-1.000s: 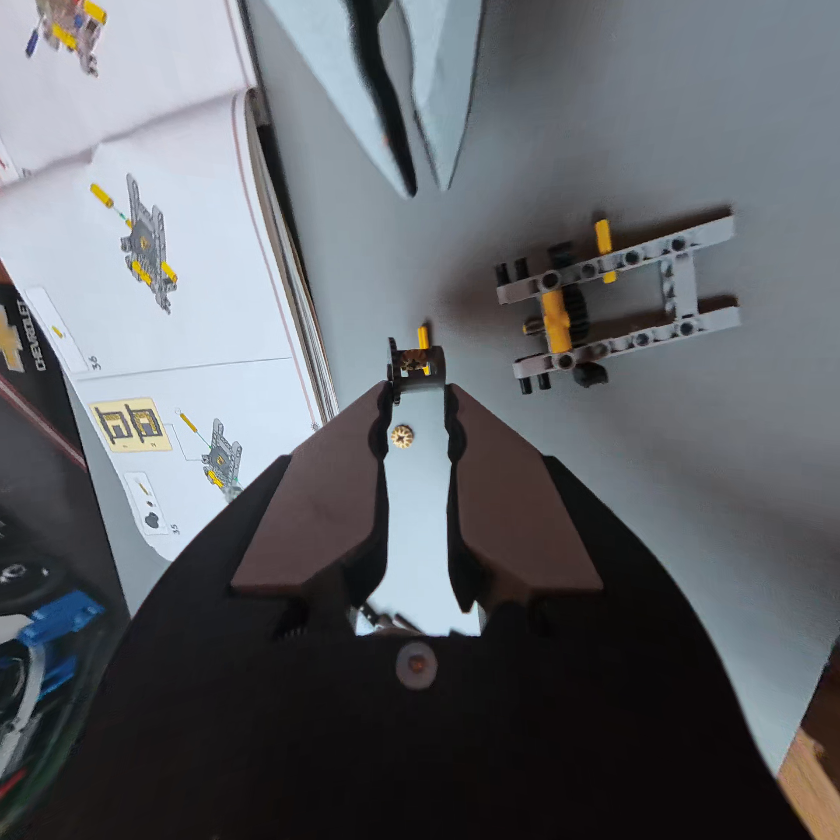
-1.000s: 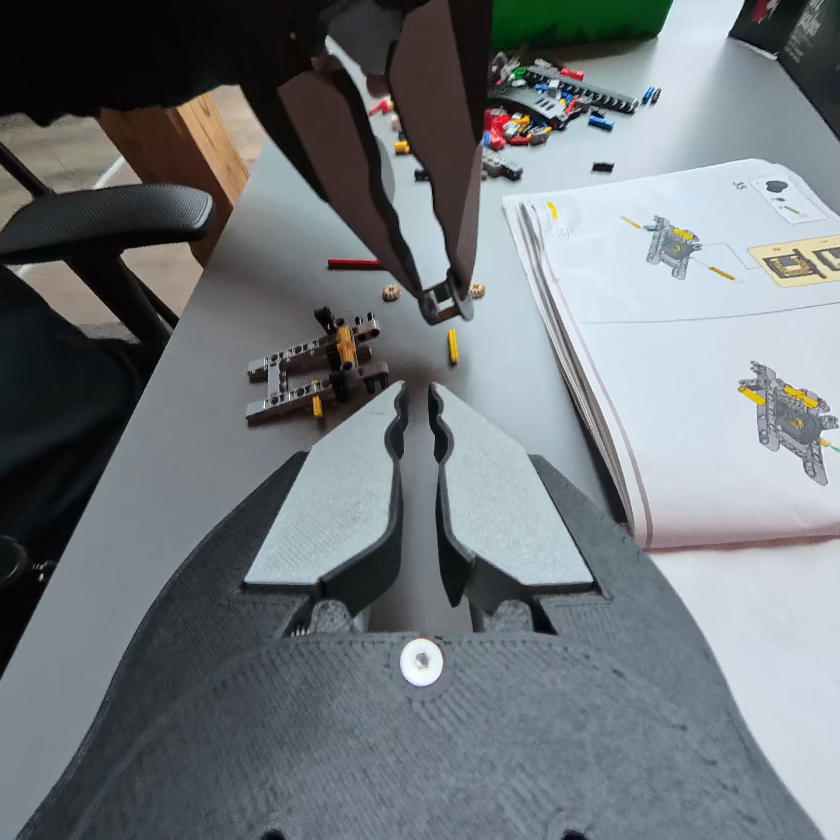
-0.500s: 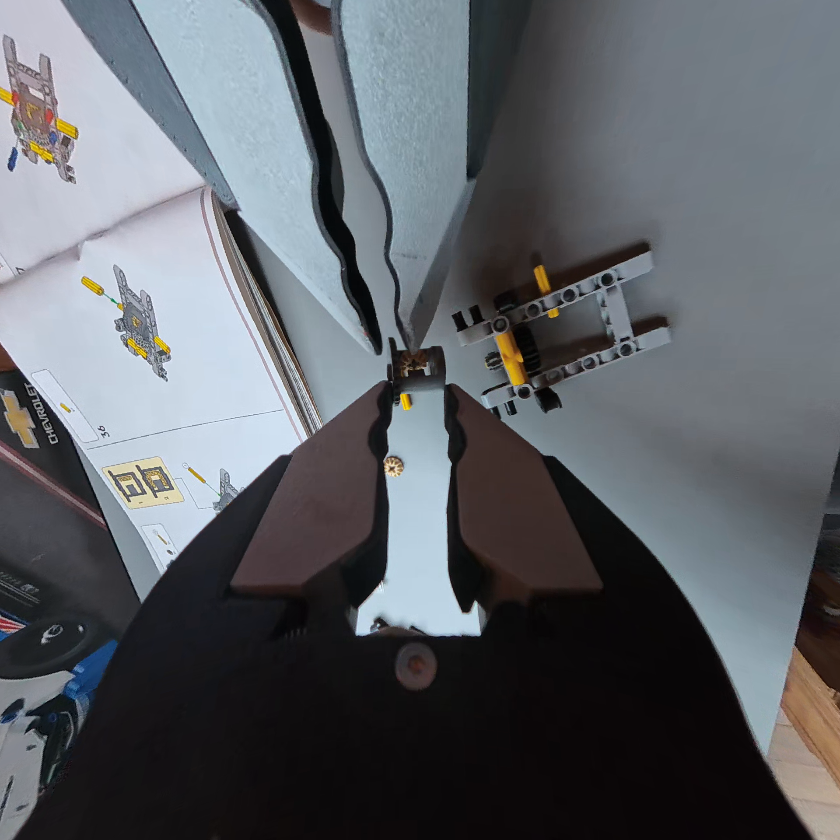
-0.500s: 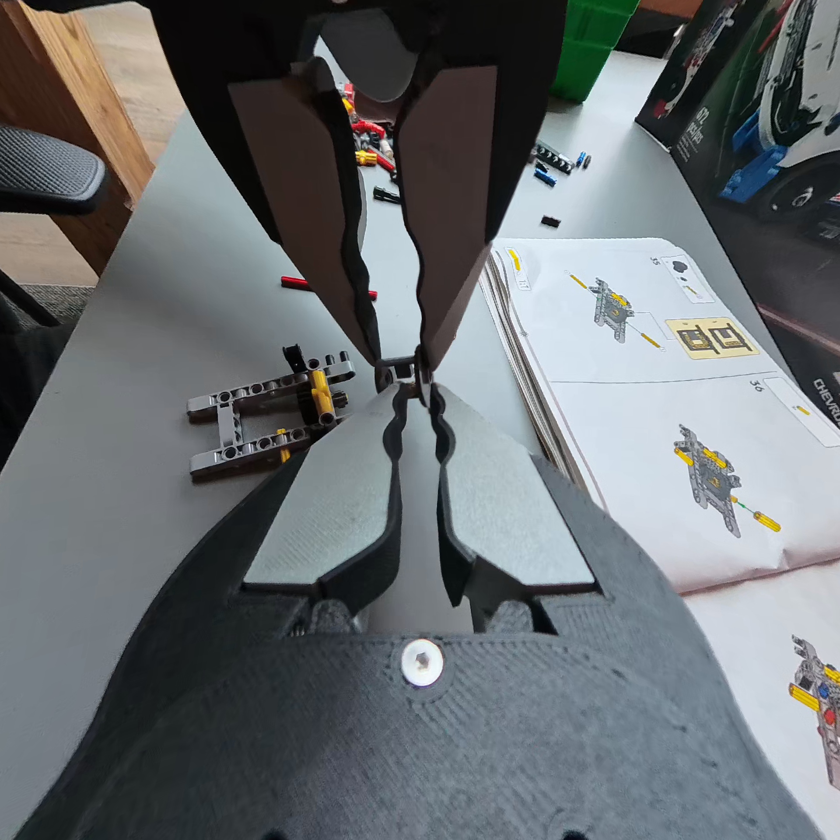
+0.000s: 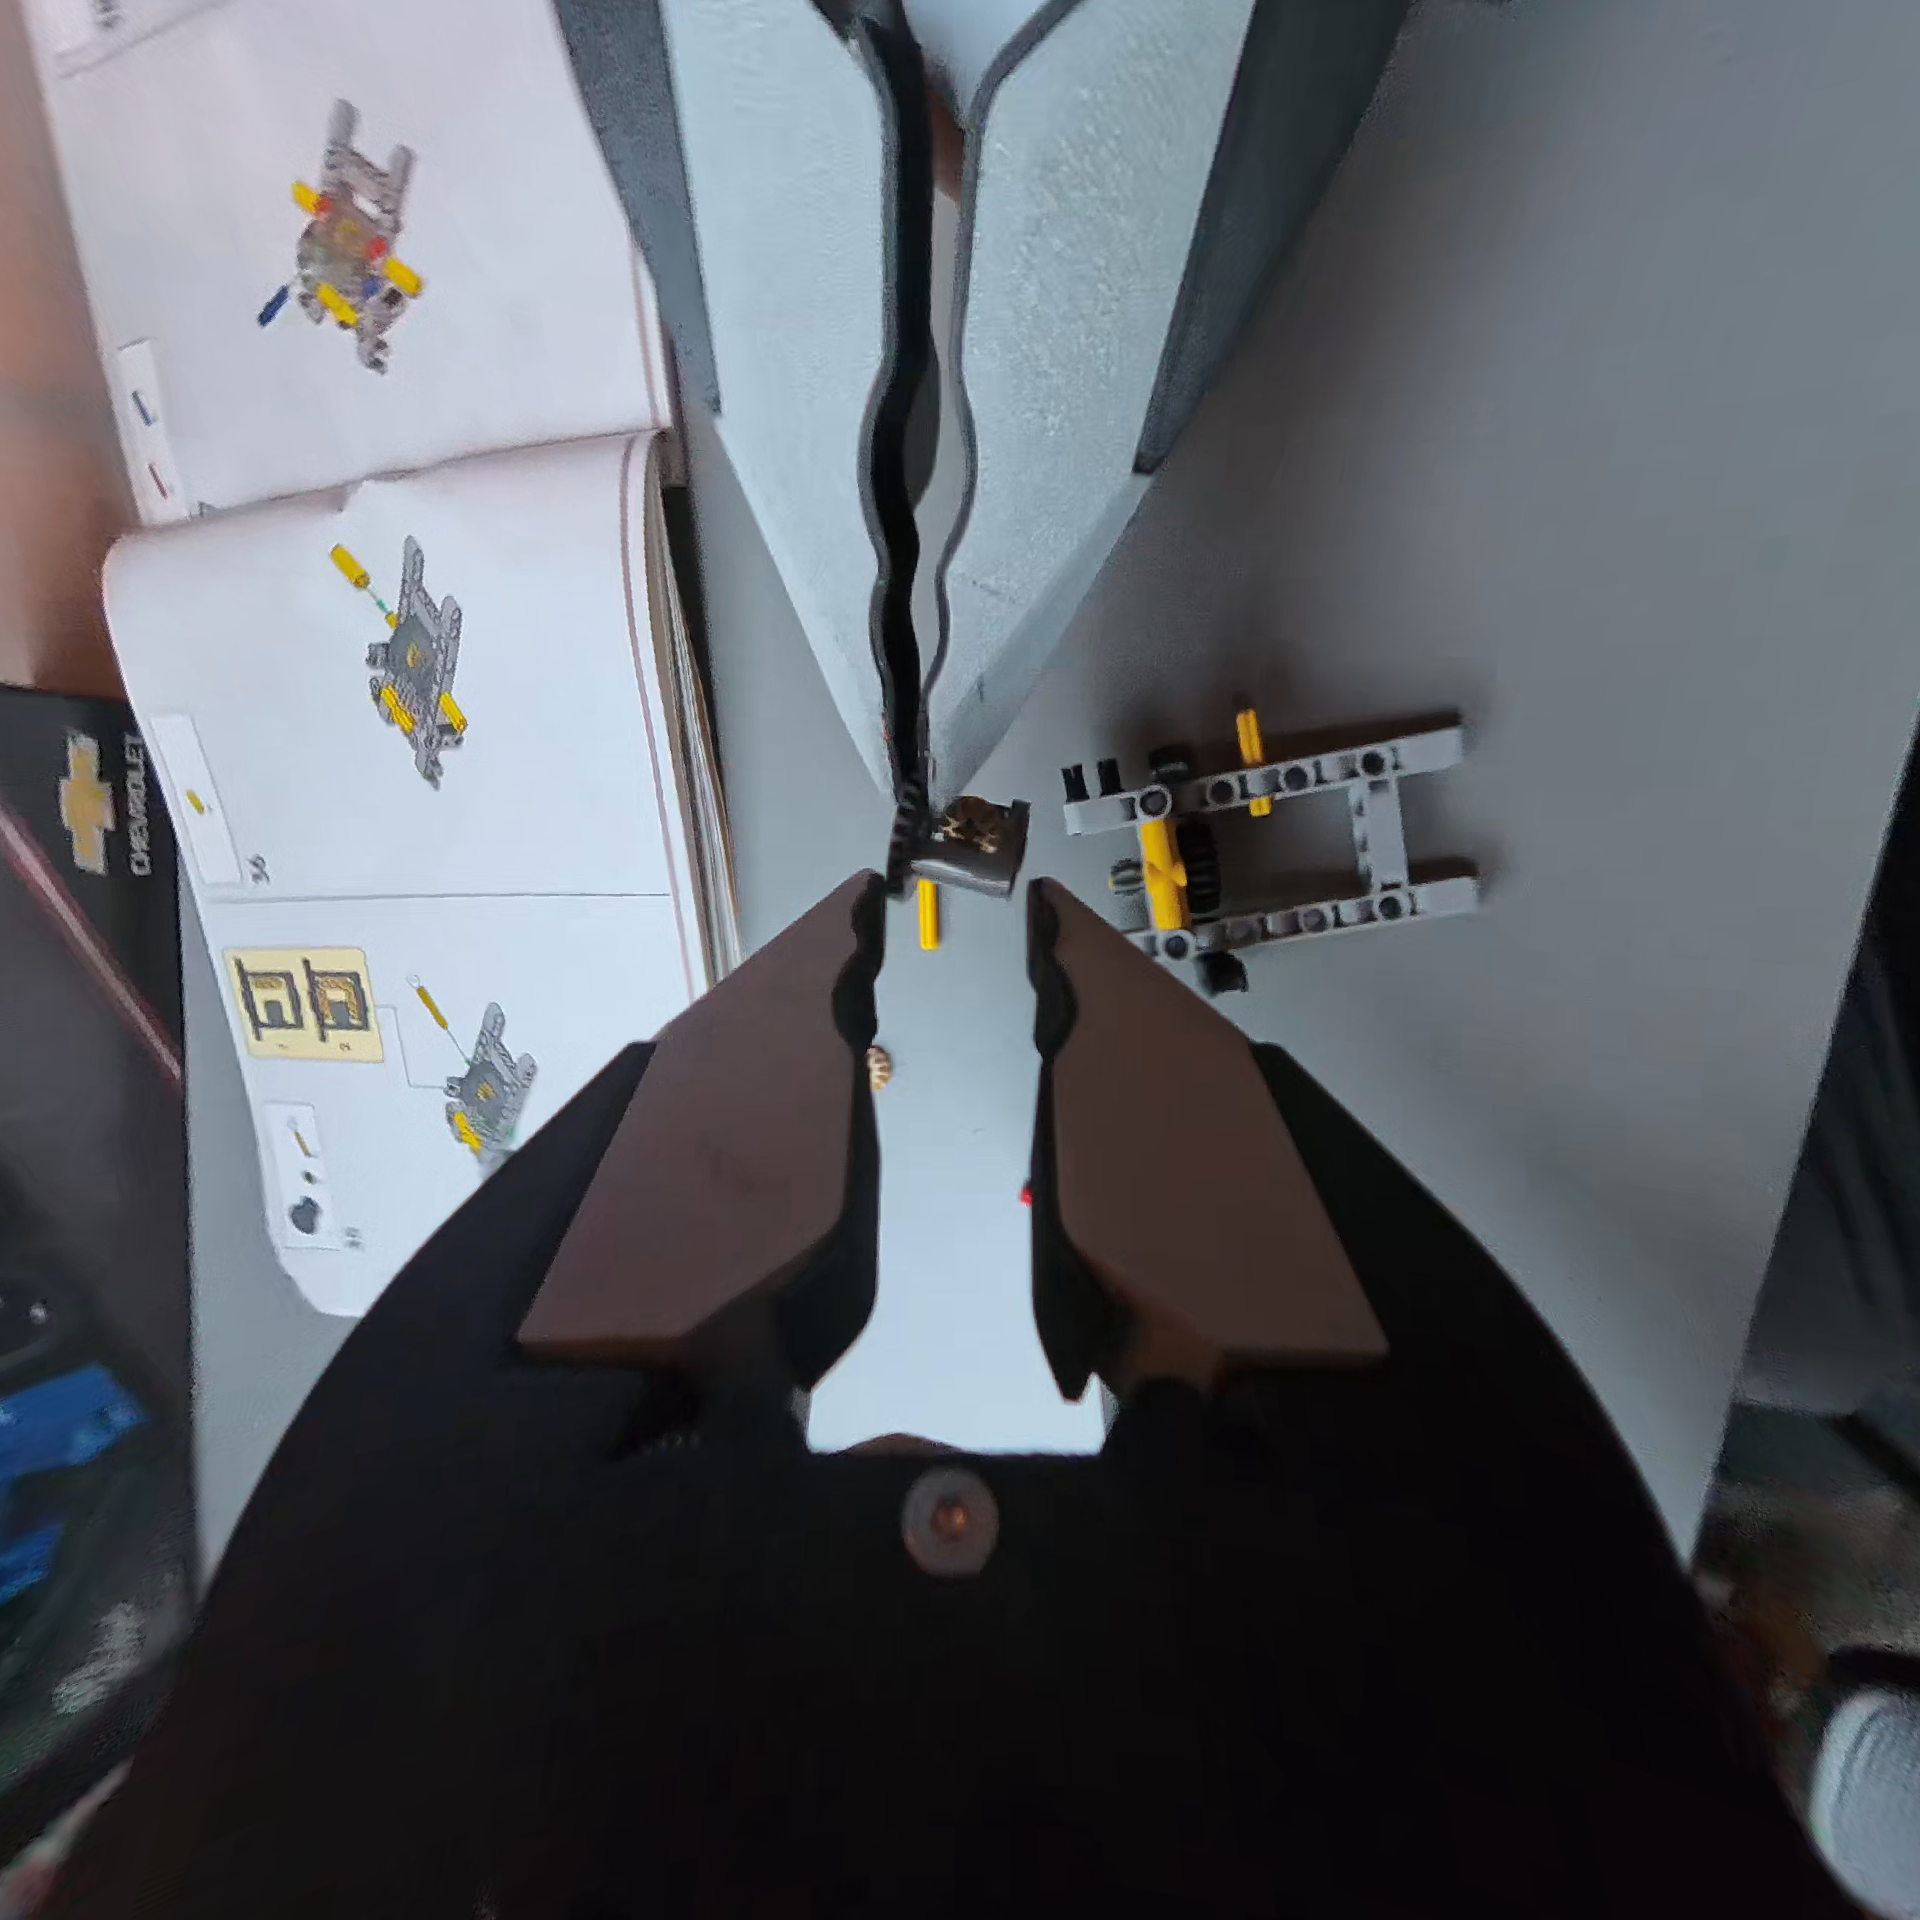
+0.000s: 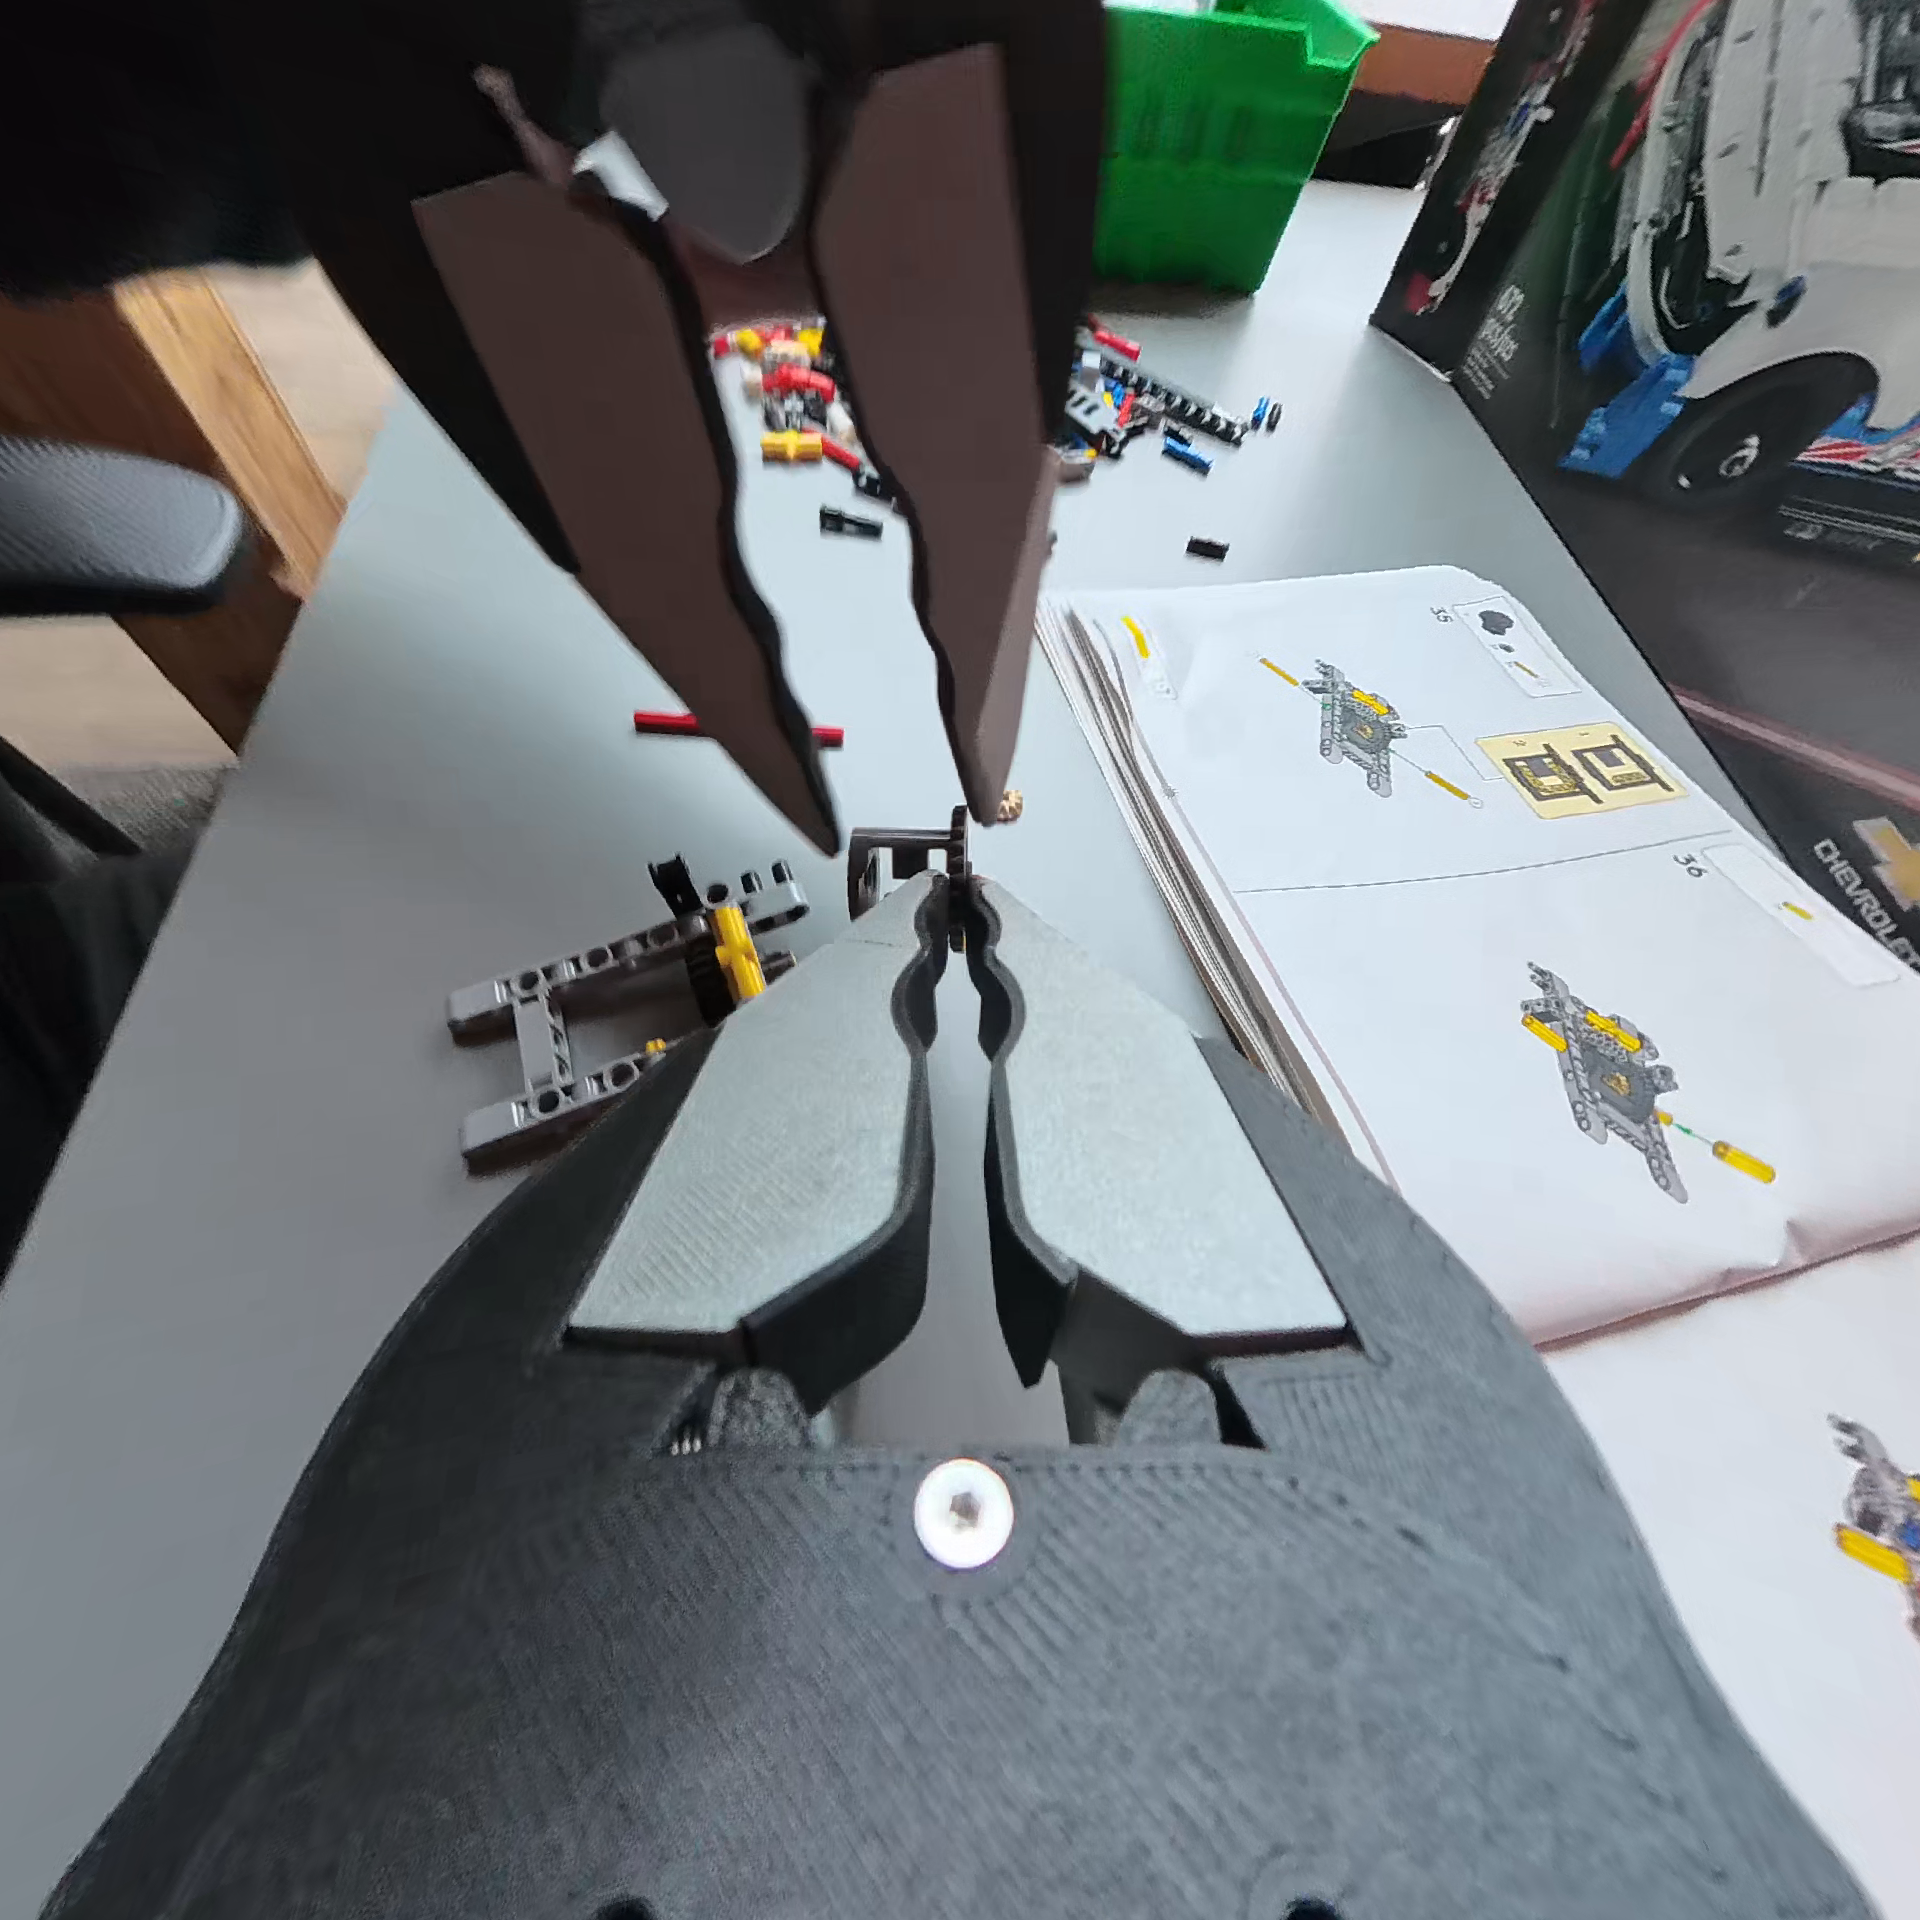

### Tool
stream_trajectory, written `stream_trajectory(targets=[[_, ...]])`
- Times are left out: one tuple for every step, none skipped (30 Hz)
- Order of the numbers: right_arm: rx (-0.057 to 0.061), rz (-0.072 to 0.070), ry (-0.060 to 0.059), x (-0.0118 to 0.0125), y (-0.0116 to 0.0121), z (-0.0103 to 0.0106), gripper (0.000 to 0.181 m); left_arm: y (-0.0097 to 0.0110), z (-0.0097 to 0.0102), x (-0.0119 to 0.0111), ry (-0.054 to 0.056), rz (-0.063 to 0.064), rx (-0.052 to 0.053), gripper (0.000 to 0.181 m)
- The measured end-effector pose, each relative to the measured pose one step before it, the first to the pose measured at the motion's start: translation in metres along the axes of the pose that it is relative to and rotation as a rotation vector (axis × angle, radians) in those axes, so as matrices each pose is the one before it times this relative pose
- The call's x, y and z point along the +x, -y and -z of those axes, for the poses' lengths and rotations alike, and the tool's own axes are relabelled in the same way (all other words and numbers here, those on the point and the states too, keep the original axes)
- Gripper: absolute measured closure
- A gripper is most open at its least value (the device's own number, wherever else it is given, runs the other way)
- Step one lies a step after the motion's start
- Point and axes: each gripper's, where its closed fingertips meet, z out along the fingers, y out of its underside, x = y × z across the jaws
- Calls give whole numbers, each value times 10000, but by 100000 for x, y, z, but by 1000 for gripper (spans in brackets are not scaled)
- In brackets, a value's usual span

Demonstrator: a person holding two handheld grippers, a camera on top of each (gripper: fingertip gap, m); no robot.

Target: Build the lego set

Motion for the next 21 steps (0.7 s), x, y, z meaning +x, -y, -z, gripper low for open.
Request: stream_trajectory(targets=[[60, -127, -66, 126, 94, 58, 181, -5, 206, -6, 104, 449, 263, 154], [6, -69, -171, 246, 8, 36, 181, -207, 205, -180, 200, 532, 167, 157], [-8, -22, -176, 249, -10, 50, 181, -287, 196, -102, 120, 620, 141, 156], [24, -37, -143, 193, 45, 77, 181, -313, 187, -1, 19, 675, 154, 154], [53, -68, -123, 166, 93, 84, 181, -229, 216, 99, -77, 668, 210, 154], [76, -66, -120, 137, 143, 87, 181, 14, 197, 112, -115, 630, 336, 155], [92, -31, -101, 75, 189, 89, 181, 171, 154, 181, -185, 557, 390, 157], [75, 2, -112, 65, 170, 48, 181, 225, 82, 237, -252, 449, 322, 159], [51, 30, -99, 17, 123, 5, 181, 105, 25, 97, -184, 341, 171, 162], [27, 45, -99, 8, 65, -18, 181, -76, -43, -296, 35, 276, 8, 164], [5, 47, -155, 86, 13, -24, 181, -211, -34, -519, 136, 223, -127, 163], [0, 49, -214, 183, -15, 6, 181, -140, 10, -404, 40, 176, -106, 160], [16, 58, -194, 154, 42, 56, 181, 113, 71, -28, -217, 178, 73, 157], [54, 61, -142, 94, 126, 88, 181, 319, 116, 301, -448, 230, 227, 157], [89, 54, -82, 23, 180, 80, 181, 356, 117, 283, -478, 290, 246, 156], [62, 13, -10, -44, 112, 38, 181, 265, 34, 191, -446, 328, 170, 153], [4, -42, 17, -41, 14, -31, 181, 159, -24, 19, -344, 343, 69, 151], [-27, -62, 24, -9, -54, -58, 181, 135, -70, -149, -221, 311, 29, 149], [-39, -39, 13, 26, -87, -64, 181, 183, -84, -103, -192, 225, 49, 149], [-34, -16, 4, 42, -92, -56, 181, 229, -102, -22, -179, 124, 85, 149], [-18, -28, 8, 32, -66, -21, 181, 251, -71, -76, -99, 68, 102, 149]])
